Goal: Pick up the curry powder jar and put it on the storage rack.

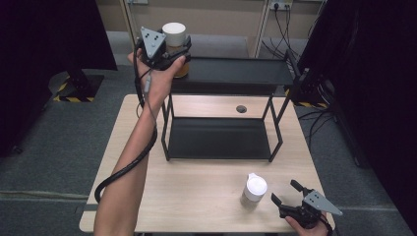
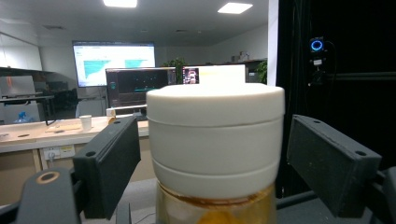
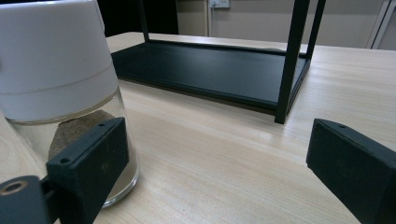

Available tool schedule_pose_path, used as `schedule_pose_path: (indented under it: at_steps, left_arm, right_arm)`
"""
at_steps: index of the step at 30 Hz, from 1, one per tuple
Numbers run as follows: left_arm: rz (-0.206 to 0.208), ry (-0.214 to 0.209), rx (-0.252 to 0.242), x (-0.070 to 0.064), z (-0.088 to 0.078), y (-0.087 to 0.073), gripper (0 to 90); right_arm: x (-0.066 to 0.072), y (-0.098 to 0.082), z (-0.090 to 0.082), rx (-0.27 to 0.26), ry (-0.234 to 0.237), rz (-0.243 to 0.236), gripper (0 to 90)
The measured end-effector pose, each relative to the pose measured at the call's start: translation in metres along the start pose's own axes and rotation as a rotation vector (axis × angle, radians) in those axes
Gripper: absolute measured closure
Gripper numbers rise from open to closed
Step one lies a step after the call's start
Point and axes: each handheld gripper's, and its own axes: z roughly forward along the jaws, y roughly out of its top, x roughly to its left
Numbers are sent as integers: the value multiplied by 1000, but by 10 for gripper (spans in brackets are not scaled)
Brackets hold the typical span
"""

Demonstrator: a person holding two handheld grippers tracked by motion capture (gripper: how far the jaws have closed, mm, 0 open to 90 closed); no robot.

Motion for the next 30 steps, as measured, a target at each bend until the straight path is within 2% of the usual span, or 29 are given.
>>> schedule_pose_path:
  at_steps: [7,18,30]
  left_arm:
    - [12,10,-5,-6,-9,1,169]
    - [6,-15,-21,-7,-28,-4,164]
    - [27,-36,-24,-7,-50,-15,163]
  right_arm:
    - [-1,0,0,0,3,-4,62]
    - [0,0,0,0,3,-6,62]
    - [0,1,1,3,3,-6,62]
